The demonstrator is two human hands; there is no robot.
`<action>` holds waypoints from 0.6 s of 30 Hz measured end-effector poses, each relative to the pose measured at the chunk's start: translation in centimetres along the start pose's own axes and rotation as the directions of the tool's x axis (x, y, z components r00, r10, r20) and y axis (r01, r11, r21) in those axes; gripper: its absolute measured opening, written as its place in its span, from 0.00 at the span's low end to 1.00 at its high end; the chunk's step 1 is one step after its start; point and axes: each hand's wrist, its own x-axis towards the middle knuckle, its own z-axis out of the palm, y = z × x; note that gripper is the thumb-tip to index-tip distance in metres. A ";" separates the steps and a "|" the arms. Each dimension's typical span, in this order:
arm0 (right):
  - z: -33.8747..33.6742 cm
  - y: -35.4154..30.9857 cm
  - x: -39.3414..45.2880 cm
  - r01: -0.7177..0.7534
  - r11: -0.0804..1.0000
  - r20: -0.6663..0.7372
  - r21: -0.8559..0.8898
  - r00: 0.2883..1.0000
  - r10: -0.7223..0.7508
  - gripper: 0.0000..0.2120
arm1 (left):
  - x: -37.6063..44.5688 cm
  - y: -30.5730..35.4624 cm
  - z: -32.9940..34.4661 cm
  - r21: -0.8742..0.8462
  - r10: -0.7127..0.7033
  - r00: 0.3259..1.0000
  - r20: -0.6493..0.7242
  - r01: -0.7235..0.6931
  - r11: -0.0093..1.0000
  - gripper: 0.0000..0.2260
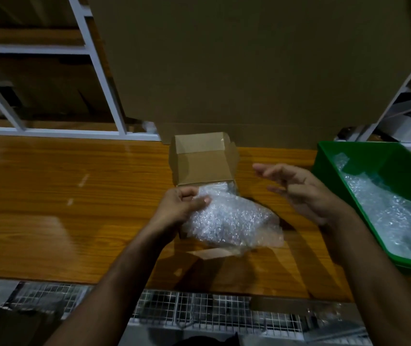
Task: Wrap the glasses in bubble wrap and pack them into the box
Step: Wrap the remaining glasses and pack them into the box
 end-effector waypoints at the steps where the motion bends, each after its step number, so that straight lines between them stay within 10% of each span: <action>1: 0.5 -0.2 0.5 -0.017 0.995 0.005 -0.099 1.000 0.018 0.21 | 0.0 0.1 0.2 0.014 0.006 1.000 0.014 -0.007 1.000 0.12; 7: 5.1 2.4 2.5 -0.014 0.762 0.150 -0.647 0.978 0.145 0.21 | 0.1 1.4 0.5 0.003 -0.010 0.989 0.148 0.010 1.000 0.13; 13: 6.0 3.3 1.6 -0.111 0.932 -0.151 -0.344 0.987 0.062 0.07 | -0.3 1.9 0.1 -0.408 -0.014 1.000 0.028 0.024 0.913 0.21; 18: 8.1 4.2 1.2 -0.117 0.993 -0.362 -0.016 0.927 0.103 0.11 | -1.2 -0.1 2.5 -0.163 -0.090 0.973 0.214 0.126 0.978 0.20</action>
